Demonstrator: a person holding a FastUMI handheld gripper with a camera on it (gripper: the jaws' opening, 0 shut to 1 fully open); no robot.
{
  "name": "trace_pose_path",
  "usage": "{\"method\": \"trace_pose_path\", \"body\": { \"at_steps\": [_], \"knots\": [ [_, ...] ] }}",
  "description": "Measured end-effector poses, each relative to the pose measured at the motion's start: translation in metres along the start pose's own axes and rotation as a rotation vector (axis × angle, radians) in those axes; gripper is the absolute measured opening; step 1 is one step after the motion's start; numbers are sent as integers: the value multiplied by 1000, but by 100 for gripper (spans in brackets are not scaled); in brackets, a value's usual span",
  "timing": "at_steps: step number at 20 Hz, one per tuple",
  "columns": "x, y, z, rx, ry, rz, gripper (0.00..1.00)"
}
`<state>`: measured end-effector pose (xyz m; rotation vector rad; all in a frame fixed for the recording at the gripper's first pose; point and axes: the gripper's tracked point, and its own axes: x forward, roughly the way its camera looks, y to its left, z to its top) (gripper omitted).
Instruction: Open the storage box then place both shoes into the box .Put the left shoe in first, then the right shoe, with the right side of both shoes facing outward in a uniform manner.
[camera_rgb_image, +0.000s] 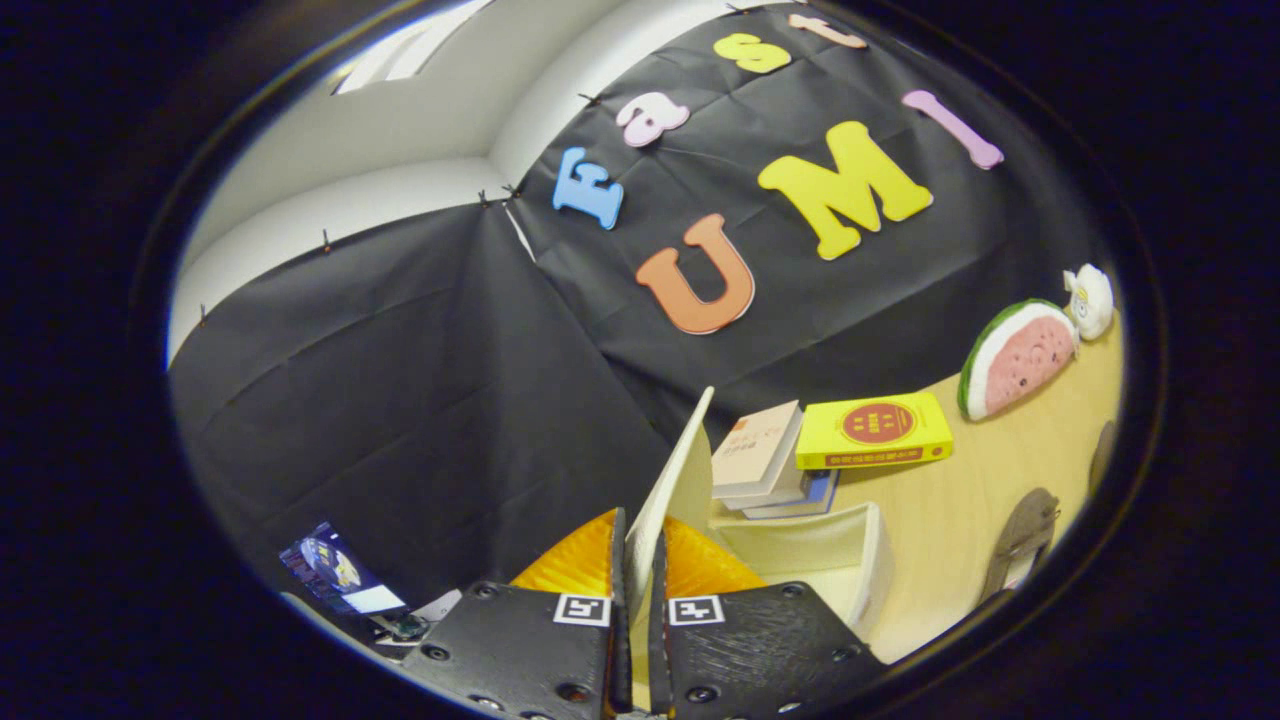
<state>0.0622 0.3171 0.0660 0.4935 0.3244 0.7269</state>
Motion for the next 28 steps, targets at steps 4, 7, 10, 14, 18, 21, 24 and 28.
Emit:
{"method": "trace_pose_path", "body": {
  "at_steps": [4,7,10,14,18,21,24,28],
  "knots": [
    [30,47,-8,-114,26,27,17],
    [51,79,-21,-175,52,47,29],
    [75,104,-38,-245,82,46,56],
    [100,137,-64,-349,107,73,88],
    [109,149,-77,-376,112,80,96],
    [108,140,-79,-393,98,51,95],
    [98,117,-70,-443,58,-4,96],
    [68,74,-44,-465,-1,-90,95]
  ]
}}
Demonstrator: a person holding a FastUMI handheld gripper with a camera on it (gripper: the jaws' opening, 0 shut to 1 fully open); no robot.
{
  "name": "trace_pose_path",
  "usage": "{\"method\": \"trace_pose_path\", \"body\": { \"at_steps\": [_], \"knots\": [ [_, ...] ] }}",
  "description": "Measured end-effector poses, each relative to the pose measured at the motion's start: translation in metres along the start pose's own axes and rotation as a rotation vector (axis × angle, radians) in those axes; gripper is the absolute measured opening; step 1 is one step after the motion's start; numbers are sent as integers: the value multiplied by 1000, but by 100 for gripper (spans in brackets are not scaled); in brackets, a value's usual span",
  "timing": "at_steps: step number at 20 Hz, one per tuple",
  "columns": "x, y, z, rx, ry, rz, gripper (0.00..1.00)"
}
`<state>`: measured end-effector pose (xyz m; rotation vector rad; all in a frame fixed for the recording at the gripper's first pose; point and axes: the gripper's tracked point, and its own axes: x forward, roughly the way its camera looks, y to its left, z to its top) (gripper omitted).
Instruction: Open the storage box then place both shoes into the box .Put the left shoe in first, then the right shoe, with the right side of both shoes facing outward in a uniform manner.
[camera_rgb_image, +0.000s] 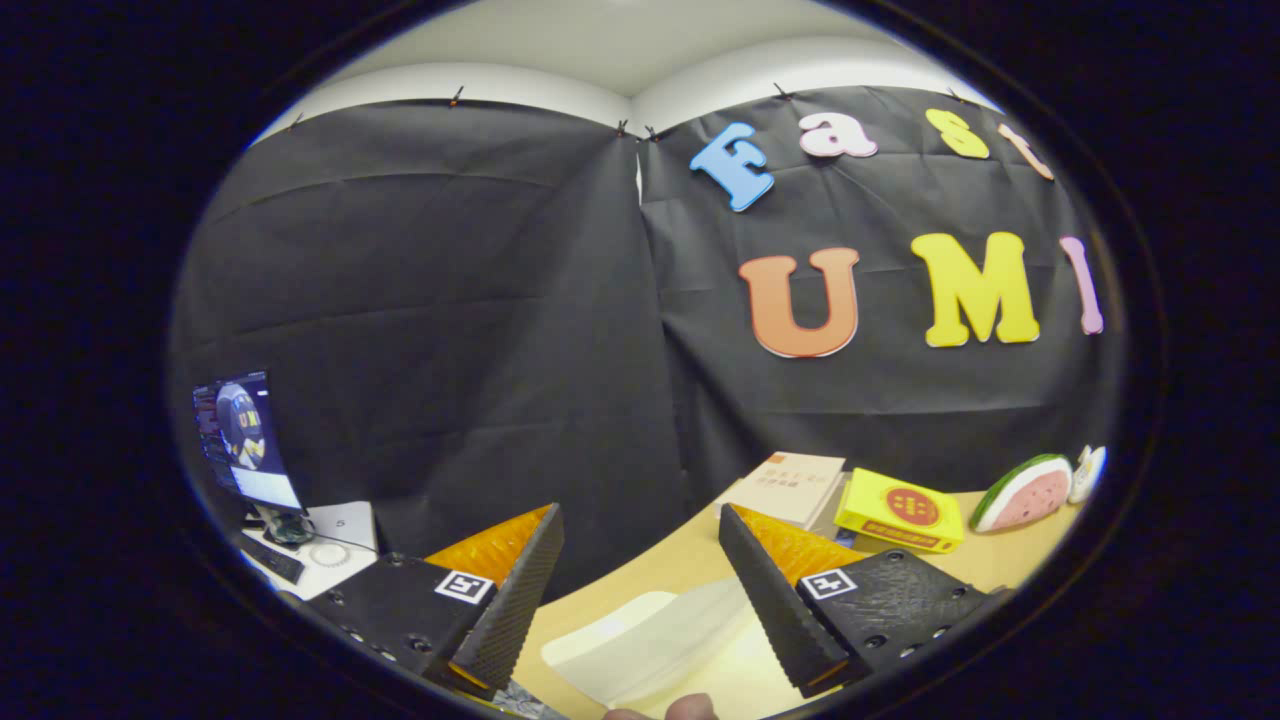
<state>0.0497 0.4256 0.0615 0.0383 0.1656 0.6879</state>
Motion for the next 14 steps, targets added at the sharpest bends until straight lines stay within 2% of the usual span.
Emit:
{"method": "trace_pose_path", "body": {
  "at_steps": [6,10,14],
  "knots": [
    [-67,-118,-7,-74,-26,-208,95],
    [-127,-214,-19,-101,-66,-388,96],
    [-178,-279,-42,-83,-40,-482,96]
  ]
}}
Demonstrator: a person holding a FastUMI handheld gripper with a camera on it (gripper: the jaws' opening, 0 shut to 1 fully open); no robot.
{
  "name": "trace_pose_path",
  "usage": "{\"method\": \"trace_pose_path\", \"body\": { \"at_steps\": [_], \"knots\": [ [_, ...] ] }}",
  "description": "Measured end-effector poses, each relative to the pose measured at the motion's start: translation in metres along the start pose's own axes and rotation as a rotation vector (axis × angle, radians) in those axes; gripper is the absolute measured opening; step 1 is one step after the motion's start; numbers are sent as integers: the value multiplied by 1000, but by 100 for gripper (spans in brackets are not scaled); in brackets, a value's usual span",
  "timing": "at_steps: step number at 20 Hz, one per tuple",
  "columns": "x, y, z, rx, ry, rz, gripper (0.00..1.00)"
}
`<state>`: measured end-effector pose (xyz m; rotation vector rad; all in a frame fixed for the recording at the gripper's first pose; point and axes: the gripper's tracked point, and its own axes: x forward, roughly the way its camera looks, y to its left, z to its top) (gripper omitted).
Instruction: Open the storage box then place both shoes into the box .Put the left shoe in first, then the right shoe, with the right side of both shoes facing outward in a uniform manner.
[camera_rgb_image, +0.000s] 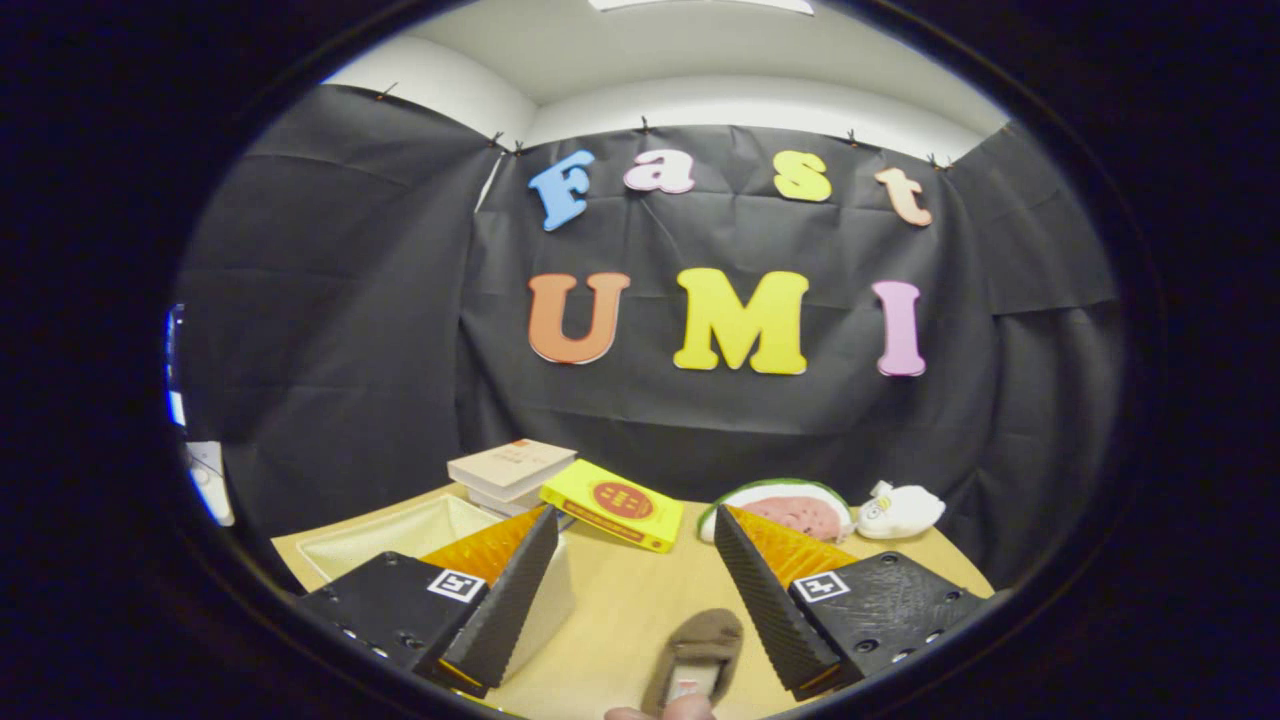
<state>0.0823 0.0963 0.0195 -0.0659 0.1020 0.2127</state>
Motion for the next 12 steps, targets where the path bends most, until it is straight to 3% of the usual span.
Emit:
{"method": "trace_pose_path", "body": {
  "at_steps": [5,12],
  "knots": [
    [-6,-51,-50,-17,84,-51,96],
    [2,-87,-150,102,325,-110,96]
  ]
}}
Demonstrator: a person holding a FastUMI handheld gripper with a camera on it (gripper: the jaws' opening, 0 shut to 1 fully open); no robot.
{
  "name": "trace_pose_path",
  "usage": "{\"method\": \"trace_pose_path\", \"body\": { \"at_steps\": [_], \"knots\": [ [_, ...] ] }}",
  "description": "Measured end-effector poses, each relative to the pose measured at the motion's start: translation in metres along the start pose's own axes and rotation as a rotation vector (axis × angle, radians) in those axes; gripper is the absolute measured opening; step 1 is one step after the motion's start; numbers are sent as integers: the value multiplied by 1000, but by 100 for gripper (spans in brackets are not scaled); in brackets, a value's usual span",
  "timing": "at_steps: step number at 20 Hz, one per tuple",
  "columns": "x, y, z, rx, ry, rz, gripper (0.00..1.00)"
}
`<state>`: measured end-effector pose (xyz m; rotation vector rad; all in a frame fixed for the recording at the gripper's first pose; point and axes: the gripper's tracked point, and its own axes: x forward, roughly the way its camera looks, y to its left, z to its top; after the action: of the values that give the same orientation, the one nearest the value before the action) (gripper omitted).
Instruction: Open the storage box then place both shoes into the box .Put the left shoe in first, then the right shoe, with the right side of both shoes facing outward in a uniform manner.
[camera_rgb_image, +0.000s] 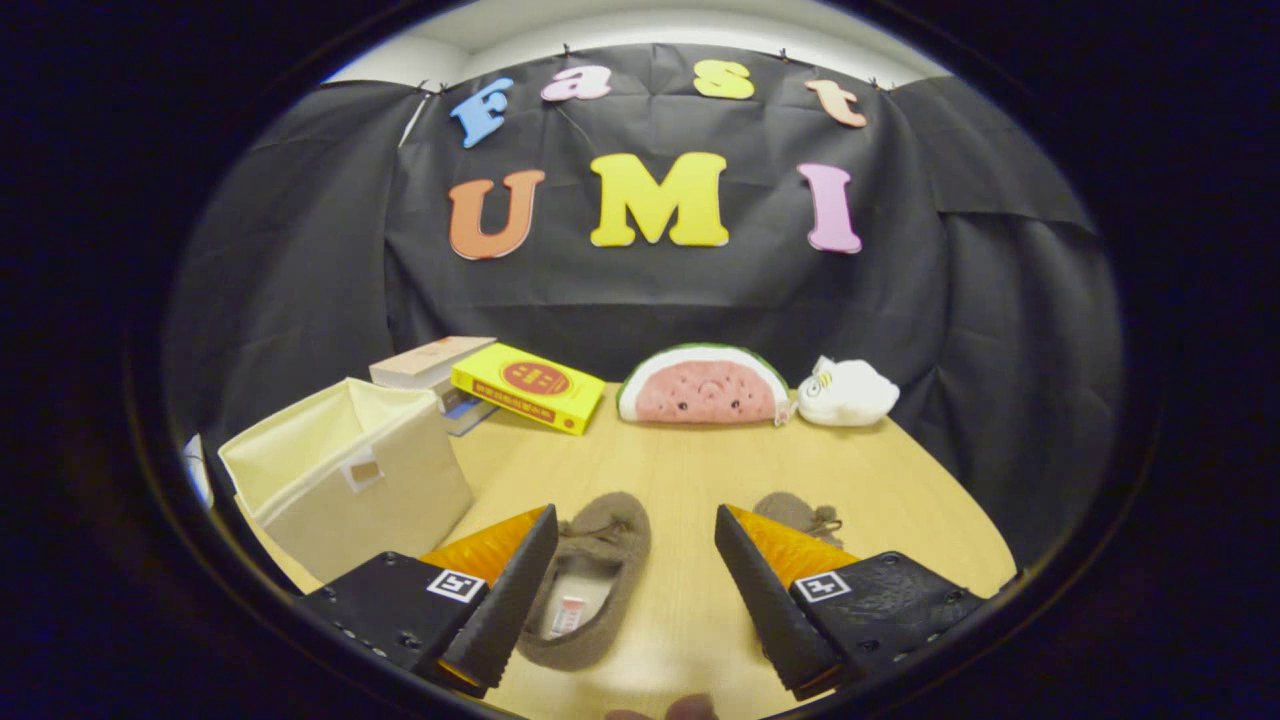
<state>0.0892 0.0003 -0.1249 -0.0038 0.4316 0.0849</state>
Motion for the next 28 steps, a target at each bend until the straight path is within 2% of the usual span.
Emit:
{"method": "trace_pose_path", "body": {
  "at_steps": [3,7,11,12,13,15,16,17,19,20,28],
  "knots": [
    [16,-5,-28,-13,94,-16,96],
    [34,4,-60,3,210,17,96],
    [51,11,-72,36,260,27,94],
    [55,12,-75,49,271,24,82],
    [62,12,-79,61,282,27,76],
    [67,16,-84,78,314,43,57],
    [68,18,-86,85,326,44,39],
    [69,17,-85,87,325,43,29],
    [69,11,-87,61,340,17,25],
    [69,12,-85,82,336,25,1],
    [57,22,-81,285,353,88,0]
  ]
}}
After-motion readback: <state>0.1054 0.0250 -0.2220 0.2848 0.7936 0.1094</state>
